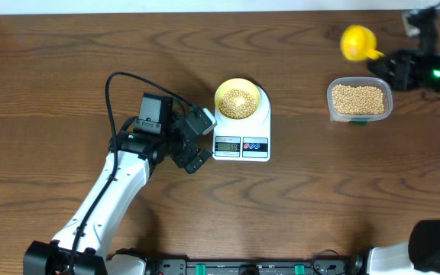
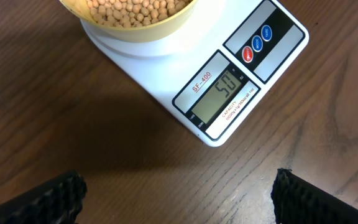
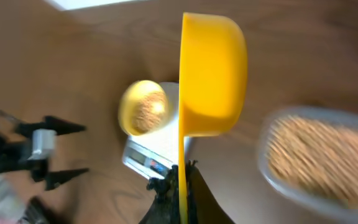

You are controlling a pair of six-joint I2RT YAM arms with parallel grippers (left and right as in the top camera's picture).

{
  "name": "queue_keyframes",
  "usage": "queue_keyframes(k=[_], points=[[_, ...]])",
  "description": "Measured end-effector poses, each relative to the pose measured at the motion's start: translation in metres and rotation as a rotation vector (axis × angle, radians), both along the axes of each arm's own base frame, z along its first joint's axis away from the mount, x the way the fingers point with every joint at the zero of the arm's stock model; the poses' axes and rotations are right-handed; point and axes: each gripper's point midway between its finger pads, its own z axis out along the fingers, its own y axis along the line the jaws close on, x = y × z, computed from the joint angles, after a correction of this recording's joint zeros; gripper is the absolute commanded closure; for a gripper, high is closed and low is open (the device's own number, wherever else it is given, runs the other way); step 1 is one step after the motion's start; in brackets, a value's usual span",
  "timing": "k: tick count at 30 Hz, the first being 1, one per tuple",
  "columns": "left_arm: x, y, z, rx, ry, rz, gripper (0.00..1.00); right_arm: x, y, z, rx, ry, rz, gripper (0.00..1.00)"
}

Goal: Scoop item into bowl and weigh 50g on scale
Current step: 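Carry the scoop right over the plastic tub with the right gripper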

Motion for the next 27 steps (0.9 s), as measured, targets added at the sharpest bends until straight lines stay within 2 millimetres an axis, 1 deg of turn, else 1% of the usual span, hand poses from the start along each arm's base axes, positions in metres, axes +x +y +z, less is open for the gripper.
queue_keyframes(k=[3, 6, 12, 14, 17, 21, 24, 27], points=[[0.0, 0.0, 0.0, 0.0, 0.0, 0.0, 0.02, -0.016, -0.018, -0.012, -0.111, 0.082, -0.062, 0.99], [0.0, 0.0, 0.0, 0.0, 0.0, 0.0, 0.02, -0.024, -0.031, -0.025, -0.199, 0.146, -0.097, 0.99], [0.0, 0.0, 0.0, 0.0, 0.0, 0.0, 0.02, -0.022, -0.048, -0.045, -0.329, 0.204, -0.125, 0.99], [0.0, 0.0, 0.0, 0.0, 0.0, 0.0, 0.02, -0.019, -0.052, -0.055, -0.365, 0.232, -0.126, 0.99], [0.0, 0.0, 0.0, 0.0, 0.0, 0.0, 0.02, -0.014, -0.054, -0.074, -0.408, 0.285, -0.111, 0.99], [0.0, 0.0, 0.0, 0.0, 0.0, 0.0, 0.02, -0.008, -0.052, -0.1, -0.505, 0.356, -0.074, 0.99], [0.0, 0.0, 0.0, 0.0, 0.0, 0.0, 0.02, -0.003, -0.044, -0.117, -0.586, 0.39, -0.03, 0.99], [0.0, 0.0, 0.0, 0.0, 0.0, 0.0, 0.03, -0.001, -0.036, -0.129, -0.669, 0.423, -0.005, 0.99]])
